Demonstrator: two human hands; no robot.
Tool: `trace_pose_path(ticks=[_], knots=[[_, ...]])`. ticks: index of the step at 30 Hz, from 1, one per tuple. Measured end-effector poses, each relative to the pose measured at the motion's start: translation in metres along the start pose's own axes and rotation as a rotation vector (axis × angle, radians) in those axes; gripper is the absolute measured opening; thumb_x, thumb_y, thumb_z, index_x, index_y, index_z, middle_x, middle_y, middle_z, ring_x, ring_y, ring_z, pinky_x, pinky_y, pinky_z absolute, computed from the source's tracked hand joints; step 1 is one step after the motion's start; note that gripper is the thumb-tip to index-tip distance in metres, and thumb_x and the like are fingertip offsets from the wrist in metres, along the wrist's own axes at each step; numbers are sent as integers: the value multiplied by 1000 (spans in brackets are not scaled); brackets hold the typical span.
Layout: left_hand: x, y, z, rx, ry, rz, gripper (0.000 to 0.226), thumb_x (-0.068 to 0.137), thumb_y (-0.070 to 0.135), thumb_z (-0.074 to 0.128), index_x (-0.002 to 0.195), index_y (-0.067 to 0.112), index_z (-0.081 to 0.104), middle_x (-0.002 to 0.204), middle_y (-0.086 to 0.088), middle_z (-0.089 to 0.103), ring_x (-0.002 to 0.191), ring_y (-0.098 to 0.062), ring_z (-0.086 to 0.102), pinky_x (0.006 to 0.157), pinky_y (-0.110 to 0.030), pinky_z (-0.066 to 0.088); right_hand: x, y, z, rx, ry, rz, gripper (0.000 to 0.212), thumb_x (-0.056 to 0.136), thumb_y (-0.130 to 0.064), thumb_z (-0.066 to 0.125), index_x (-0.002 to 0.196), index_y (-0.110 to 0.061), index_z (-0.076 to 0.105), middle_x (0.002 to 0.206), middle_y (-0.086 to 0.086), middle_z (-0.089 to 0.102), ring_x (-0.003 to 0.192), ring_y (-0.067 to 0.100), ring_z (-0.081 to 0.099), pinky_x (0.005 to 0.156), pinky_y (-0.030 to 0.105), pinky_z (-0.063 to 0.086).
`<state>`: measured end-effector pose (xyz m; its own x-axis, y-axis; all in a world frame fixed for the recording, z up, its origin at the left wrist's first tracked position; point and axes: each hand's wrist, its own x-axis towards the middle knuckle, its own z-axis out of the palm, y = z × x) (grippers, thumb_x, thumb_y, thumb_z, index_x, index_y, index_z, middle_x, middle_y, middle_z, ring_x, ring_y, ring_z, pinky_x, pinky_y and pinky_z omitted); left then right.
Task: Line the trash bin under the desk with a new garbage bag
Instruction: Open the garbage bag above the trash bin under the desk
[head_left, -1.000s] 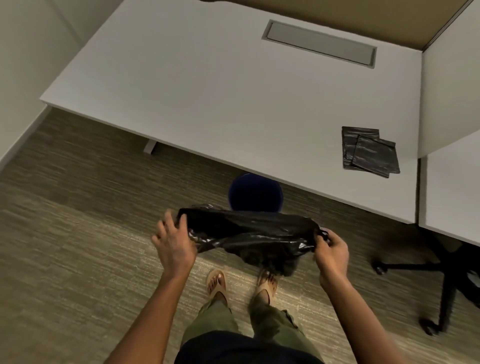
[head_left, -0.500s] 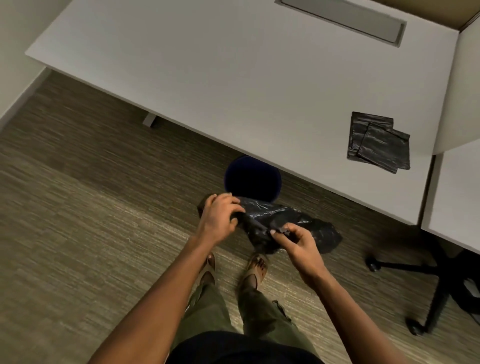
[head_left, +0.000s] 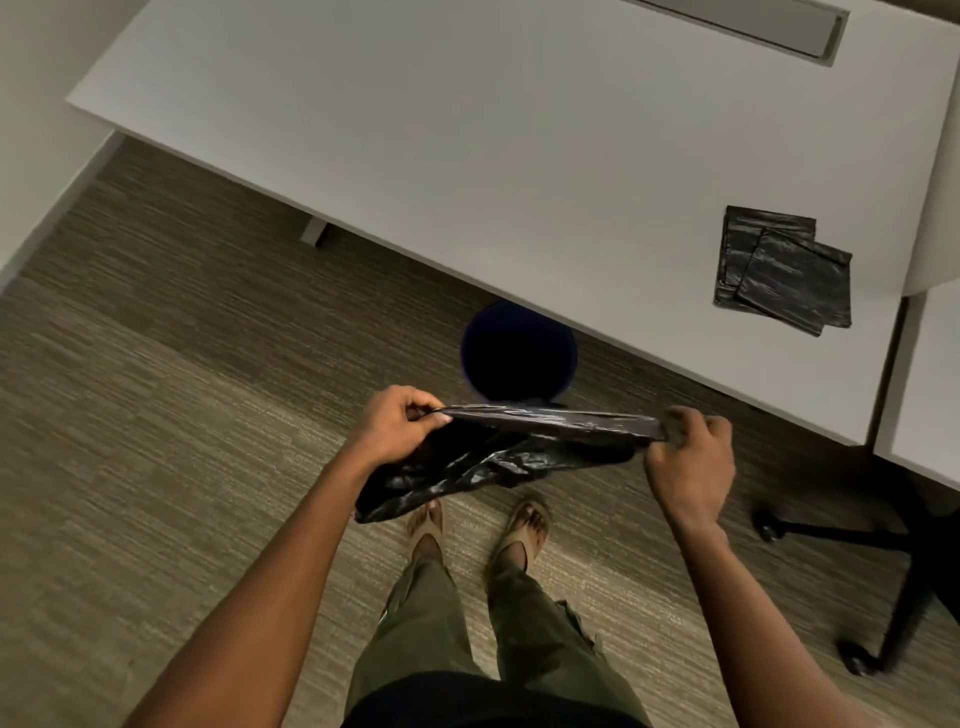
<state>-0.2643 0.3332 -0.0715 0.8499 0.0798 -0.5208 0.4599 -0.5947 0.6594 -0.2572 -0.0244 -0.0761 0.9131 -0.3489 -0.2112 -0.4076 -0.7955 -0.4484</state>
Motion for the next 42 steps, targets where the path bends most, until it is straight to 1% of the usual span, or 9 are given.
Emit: trace_pose_path(ticks=[4, 6, 9, 13, 16, 23, 31, 35, 42], knots=[[-10, 0, 2, -359, -61, -99, 15, 99, 21, 65, 95, 19, 79, 85, 5, 79, 78, -6, 73, 69, -18, 56, 11, -22, 29, 826, -331, 704, 28, 101, -15, 53, 124, -15, 70, 113, 12, 75, 91, 27, 72, 81, 42, 57], [-9, -3, 10, -518, -59, -172, 21, 104, 16, 57, 102, 17, 78, 87, 6, 79, 80, -6, 71, 68, -16, 55, 11, -33, 46, 1134, -533, 832, 41, 104, -6, 39, 138, -13, 60, 125, 14, 69, 103, 30, 69, 99, 46, 52], [7, -11, 26, -568, 16, -305, 27, 106, 11, 49, 115, 11, 75, 95, -2, 77, 89, -15, 70, 69, -22, 54, 13, -48, 71, 1271, -579, 865, 49, 104, 2, 28, 143, -15, 52, 121, 17, 68, 105, 32, 67, 119, 59, 37], [33, -16, 25, -1236, 72, -452, 32, 107, 5, 36, 109, 14, 66, 79, -3, 79, 70, -14, 76, 63, -26, 60, 24, -56, 85, 1610, -575, 794, 41, 101, -8, 41, 133, -10, 65, 113, 17, 78, 105, 32, 75, 102, 51, 57], [52, -37, 20, -1464, 124, -335, 34, 104, 2, 36, 110, 18, 66, 87, -1, 81, 76, -13, 78, 66, -27, 62, 30, -40, 87, 1429, -643, 500, 44, 91, -35, 66, 128, -12, 72, 126, 15, 74, 117, 31, 71, 97, 48, 59], [106, -88, 43, -1114, 212, -391, 39, 103, 0, 40, 96, 22, 73, 82, 1, 78, 76, -11, 73, 67, -27, 60, 41, 9, 139, 655, -436, 125, 17, 101, -20, 63, 99, -26, 80, 92, 3, 80, 78, 24, 78, 55, 27, 59], [212, -121, 90, -874, 400, -454, 22, 96, -1, 54, 106, 19, 53, 98, -6, 64, 82, -18, 60, 68, -29, 48, 116, 14, 212, 591, -350, 209, 30, 98, -7, 64, 99, -36, 73, 97, -1, 79, 83, 12, 78, 65, 22, 62], [236, -138, 115, -279, 656, -246, 24, 84, -5, 58, 86, 18, 53, 81, -4, 57, 73, -22, 56, 61, -31, 41, 129, 14, 252, 499, -219, 126, 26, 94, -10, 71, 103, -27, 54, 96, -1, 66, 85, 15, 70, 73, 40, 60], [263, -184, 143, 243, 325, 125, 32, 80, -3, 60, 101, 13, 78, 107, -13, 74, 95, -31, 70, 88, -35, 57, 148, 46, 280, 82, -245, -440, 42, 85, 17, 56, 97, -20, 70, 105, 3, 69, 96, 3, 59, 83, 4, 41]])
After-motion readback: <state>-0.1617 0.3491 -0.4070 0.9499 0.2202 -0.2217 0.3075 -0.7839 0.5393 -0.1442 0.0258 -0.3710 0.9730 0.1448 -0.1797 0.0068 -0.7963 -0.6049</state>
